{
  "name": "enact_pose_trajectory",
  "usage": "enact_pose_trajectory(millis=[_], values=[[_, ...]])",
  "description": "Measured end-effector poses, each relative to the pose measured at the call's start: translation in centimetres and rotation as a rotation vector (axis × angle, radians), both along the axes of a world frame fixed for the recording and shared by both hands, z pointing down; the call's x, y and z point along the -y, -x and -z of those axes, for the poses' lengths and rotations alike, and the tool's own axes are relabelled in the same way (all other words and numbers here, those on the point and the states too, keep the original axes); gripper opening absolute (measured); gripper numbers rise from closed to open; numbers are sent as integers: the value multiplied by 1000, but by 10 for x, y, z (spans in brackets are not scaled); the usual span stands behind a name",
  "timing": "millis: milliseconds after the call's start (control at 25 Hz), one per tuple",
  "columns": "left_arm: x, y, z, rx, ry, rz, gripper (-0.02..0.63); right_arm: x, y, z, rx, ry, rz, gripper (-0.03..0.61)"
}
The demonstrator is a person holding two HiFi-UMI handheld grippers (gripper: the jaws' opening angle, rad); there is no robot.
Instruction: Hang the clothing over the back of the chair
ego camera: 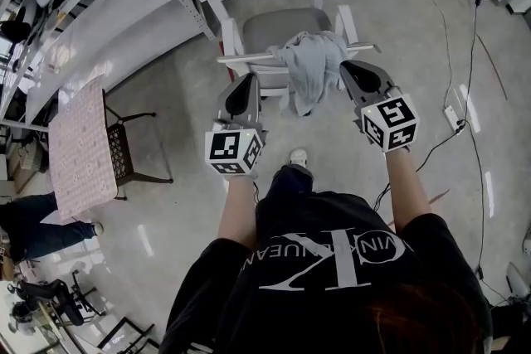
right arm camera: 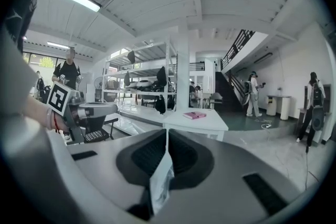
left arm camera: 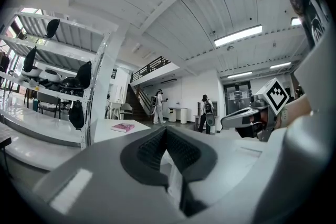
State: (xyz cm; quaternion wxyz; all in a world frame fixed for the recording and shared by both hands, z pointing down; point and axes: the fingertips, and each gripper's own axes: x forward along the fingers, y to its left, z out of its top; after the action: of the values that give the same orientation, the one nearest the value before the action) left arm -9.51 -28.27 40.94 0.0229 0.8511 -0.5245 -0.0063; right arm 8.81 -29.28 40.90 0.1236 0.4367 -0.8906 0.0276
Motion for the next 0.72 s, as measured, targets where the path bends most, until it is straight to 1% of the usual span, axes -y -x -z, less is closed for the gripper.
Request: enact_pose_trajectory(millis=[720], values=[[-36,-1,8,2,-17,14,11,-34,-10,13,34,-51,-25,23]])
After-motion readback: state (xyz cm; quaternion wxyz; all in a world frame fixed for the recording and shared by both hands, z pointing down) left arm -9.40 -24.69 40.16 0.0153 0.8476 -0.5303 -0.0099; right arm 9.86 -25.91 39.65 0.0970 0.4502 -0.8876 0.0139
